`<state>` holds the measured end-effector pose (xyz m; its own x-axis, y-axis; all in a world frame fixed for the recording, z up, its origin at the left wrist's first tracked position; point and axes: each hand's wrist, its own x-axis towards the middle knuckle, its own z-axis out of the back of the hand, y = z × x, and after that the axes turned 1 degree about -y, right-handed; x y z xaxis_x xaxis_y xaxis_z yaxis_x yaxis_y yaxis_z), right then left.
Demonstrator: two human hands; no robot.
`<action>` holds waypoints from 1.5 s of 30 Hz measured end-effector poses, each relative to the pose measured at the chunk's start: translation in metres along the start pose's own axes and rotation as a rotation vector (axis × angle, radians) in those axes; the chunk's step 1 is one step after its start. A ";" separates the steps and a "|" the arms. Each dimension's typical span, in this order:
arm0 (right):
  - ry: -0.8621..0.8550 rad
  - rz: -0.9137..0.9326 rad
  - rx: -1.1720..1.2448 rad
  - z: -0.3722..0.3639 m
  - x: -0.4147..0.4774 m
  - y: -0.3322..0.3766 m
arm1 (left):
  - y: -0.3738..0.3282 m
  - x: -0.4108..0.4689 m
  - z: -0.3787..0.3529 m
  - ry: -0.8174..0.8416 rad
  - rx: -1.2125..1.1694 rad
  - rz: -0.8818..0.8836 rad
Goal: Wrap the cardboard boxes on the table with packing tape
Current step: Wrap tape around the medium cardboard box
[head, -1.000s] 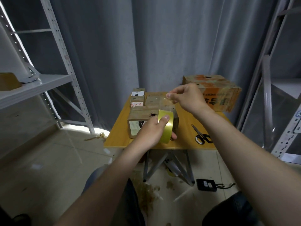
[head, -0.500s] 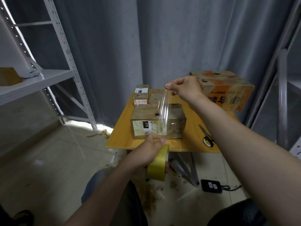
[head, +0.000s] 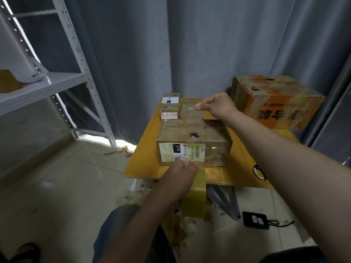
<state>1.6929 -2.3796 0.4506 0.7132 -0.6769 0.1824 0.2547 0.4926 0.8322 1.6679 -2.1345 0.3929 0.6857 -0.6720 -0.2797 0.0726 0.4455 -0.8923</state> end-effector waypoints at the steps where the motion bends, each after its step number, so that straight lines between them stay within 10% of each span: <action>1: 0.001 -0.003 -0.009 -0.002 0.003 -0.001 | -0.001 0.002 0.000 0.001 -0.008 0.014; 26: 0.032 -0.158 -0.558 -0.023 0.009 -0.018 | 0.001 0.015 -0.005 0.010 -0.067 0.040; 32: -0.097 0.243 -0.722 -0.019 -0.005 -0.001 | 0.004 0.014 -0.004 0.047 -0.149 0.062; 45: 0.347 0.100 -0.665 -0.037 -0.002 -0.005 | 0.014 0.022 -0.010 0.040 -0.158 0.067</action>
<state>1.7145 -2.3605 0.4265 0.8900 -0.4551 -0.0266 0.4403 0.8430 0.3090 1.6767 -2.1491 0.3707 0.6553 -0.6688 -0.3512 -0.0892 0.3931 -0.9151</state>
